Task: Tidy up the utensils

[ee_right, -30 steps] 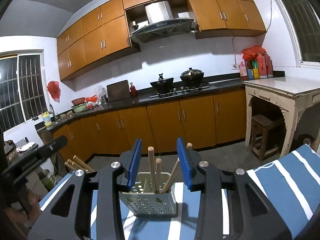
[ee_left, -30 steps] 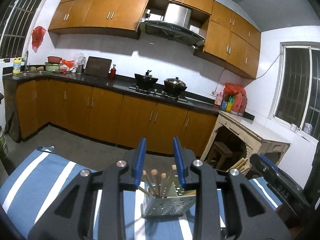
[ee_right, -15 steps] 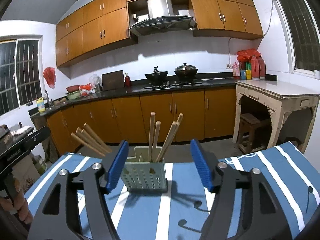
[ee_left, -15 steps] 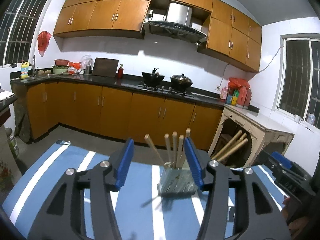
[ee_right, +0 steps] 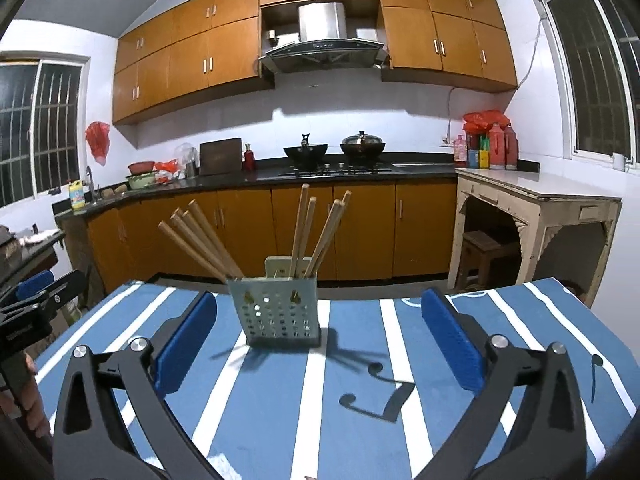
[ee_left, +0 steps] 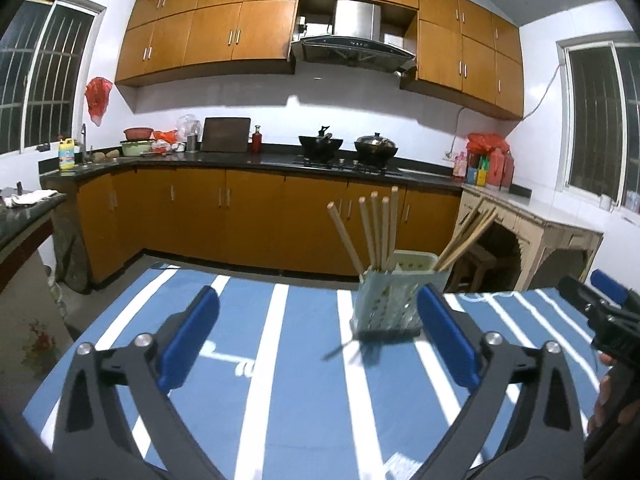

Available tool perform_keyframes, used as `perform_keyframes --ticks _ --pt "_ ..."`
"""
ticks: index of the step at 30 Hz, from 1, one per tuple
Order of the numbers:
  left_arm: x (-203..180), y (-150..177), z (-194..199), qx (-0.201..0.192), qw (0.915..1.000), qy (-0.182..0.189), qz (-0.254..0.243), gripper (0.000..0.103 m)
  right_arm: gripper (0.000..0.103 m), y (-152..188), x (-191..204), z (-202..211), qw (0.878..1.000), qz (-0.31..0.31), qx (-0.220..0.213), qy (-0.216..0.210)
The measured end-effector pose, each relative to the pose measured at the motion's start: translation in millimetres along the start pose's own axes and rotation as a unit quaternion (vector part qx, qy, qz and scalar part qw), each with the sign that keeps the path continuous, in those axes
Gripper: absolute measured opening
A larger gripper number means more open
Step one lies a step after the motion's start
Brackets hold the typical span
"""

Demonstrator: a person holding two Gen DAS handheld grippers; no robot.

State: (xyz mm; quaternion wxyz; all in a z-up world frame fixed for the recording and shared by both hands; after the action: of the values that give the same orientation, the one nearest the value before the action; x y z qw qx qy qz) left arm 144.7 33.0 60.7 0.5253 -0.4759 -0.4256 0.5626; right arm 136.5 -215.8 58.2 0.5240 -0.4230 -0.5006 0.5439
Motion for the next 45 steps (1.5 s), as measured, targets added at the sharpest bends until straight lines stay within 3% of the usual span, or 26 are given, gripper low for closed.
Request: perform_keyframes --ticks 16,29,45 --pt "-6 43 51 -0.015 0.9986 -0.026 -0.043 0.099 0.101 55 10 41 1.0 0.009 0.02 -0.004" --pt "-6 80 62 0.007 0.9982 -0.035 -0.048 0.099 0.101 88 7 53 0.999 0.013 0.04 0.019" --pt "-7 103 67 0.012 0.997 -0.05 -0.058 0.099 0.101 99 10 61 0.999 0.026 0.029 0.035"
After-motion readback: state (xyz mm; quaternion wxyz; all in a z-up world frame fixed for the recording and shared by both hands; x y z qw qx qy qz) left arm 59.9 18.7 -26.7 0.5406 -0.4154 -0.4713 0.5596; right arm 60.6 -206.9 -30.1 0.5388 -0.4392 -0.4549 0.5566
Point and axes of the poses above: each gripper's, at about its wrist camera, not at the fingertips, and z roughly against the way its jaws point, x to its left, y to its underside, the point moved 7 cm from there along -z, roughly the way its jaws point, and after that the axes turned 8 degrees about -x, right-handed, at the moved point
